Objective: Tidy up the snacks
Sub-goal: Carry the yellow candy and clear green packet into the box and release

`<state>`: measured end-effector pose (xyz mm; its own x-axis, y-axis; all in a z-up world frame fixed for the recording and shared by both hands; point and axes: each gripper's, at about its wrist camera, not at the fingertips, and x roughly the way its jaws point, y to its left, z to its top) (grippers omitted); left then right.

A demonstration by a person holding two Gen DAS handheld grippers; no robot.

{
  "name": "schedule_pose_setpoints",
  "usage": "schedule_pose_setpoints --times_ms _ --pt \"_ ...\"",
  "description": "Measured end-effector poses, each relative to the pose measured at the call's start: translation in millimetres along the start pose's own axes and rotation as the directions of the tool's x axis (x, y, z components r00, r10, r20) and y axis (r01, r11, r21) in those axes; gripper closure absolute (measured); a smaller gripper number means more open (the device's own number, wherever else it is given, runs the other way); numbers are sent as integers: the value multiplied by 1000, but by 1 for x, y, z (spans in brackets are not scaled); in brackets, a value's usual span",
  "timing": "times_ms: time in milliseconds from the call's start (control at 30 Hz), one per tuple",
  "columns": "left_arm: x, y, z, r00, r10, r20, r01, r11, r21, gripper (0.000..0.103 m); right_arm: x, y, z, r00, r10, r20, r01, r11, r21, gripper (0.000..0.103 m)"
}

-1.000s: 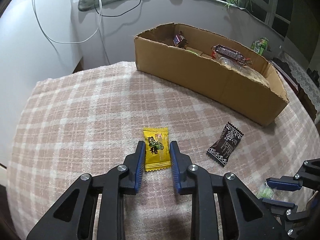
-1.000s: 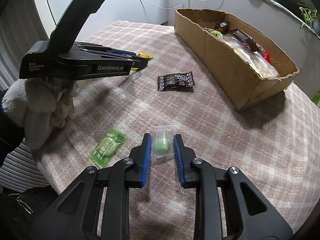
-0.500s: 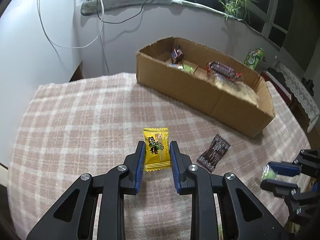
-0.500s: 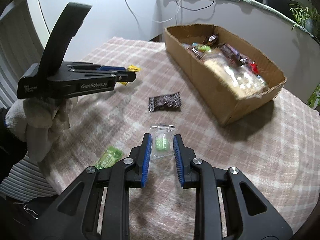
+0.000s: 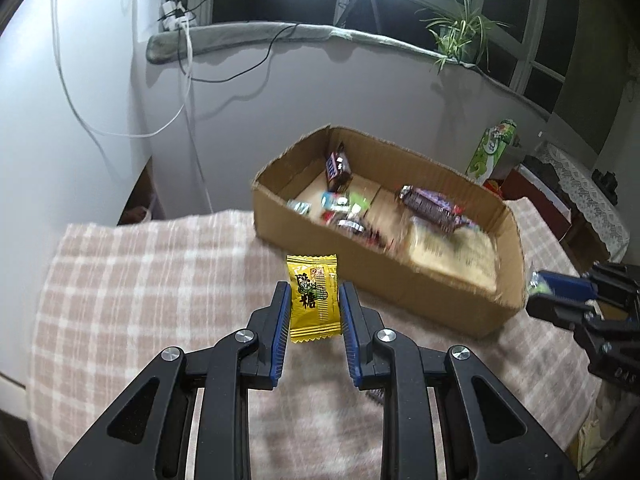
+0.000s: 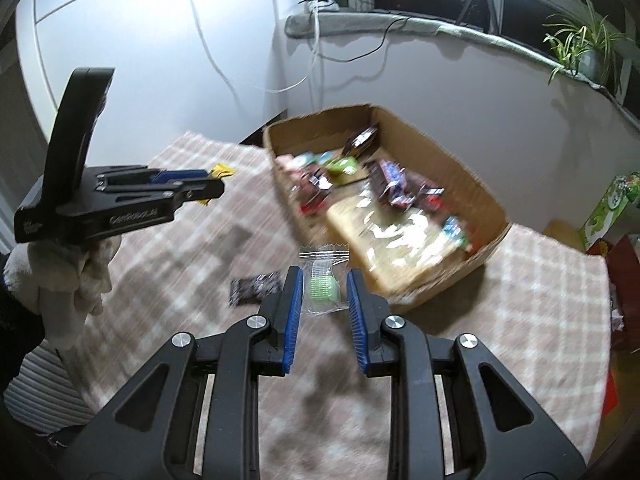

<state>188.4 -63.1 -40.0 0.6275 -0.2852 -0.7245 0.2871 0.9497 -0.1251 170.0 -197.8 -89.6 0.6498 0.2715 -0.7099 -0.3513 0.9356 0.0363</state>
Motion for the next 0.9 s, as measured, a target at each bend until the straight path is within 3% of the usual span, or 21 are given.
schedule_pose_setpoints --times_ms 333,900 --pt "12 -16 32 1000 -14 24 13 999 43 80 11 -33 32 999 -38 23 38 999 27 79" --pt "41 -28 57 999 -39 17 38 997 63 80 41 -69 57 997 -73 17 72 995 63 79"
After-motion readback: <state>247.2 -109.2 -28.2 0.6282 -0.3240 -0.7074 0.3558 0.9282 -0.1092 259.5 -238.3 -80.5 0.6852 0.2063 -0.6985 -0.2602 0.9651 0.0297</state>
